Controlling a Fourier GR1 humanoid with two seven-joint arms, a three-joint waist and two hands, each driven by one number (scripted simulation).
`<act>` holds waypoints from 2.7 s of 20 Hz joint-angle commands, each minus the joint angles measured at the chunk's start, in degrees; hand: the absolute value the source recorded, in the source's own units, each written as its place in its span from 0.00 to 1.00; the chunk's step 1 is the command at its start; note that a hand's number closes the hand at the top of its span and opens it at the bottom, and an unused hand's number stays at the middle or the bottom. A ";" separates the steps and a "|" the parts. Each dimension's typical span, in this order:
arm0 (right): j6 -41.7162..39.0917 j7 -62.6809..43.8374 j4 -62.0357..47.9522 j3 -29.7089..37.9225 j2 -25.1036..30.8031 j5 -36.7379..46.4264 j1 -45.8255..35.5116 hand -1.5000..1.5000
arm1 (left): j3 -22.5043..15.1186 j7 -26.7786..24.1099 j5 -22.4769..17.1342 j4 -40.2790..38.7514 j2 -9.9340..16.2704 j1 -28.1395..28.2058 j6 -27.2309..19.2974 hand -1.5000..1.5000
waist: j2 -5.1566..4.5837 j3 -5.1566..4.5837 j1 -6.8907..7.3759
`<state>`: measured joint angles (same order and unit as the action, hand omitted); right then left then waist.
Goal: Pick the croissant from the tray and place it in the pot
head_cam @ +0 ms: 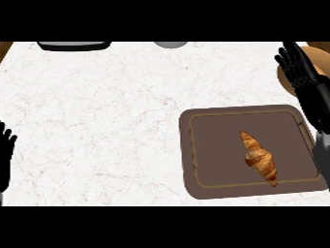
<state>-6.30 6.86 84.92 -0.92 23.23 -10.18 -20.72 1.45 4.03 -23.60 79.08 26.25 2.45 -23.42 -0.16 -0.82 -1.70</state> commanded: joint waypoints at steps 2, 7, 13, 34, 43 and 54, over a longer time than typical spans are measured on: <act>-4.67 12.78 4.84 5.56 3.84 -2.17 5.38 1.00 | -4.09 -4.76 2.75 3.56 -3.87 -1.51 0.56 0.50 | 0.47 0.90 0.08; 2.22 19.18 2.81 16.44 14.44 8.85 9.58 1.00 | -6.72 -10.12 3.47 8.56 -4.98 -3.30 3.65 0.50 | 0.90 0.72 -6.36; -2.29 48.38 1.05 22.26 0.21 -0.83 26.63 0.00 | -14.93 -16.34 8.22 11.62 -10.58 -0.13 4.03 0.50 | 0.45 0.98 -0.32; 1.76 19.36 28.94 9.20 3.61 38.86 47.31 0.00 | -14.32 -14.18 10.87 8.33 -12.09 -4.76 5.20 0.50 | 0.04 0.73 1.84; -1.20 9.88 24.35 3.07 -1.33 49.97 40.09 0.00 | -13.69 -11.93 13.98 8.54 -14.86 -6.44 4.63 0.50 | 0.13 0.81 1.73; -0.55 12.56 11.41 2.25 -5.37 57.22 33.47 0.00 | -11.01 -11.88 16.26 11.73 -16.08 -1.94 8.58 0.50 | 0.18 0.83 1.73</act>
<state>-8.68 17.70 101.31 1.68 19.65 44.33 14.99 -10.18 -8.67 -8.57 89.34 10.62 -0.92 -15.65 0.01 -0.01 0.01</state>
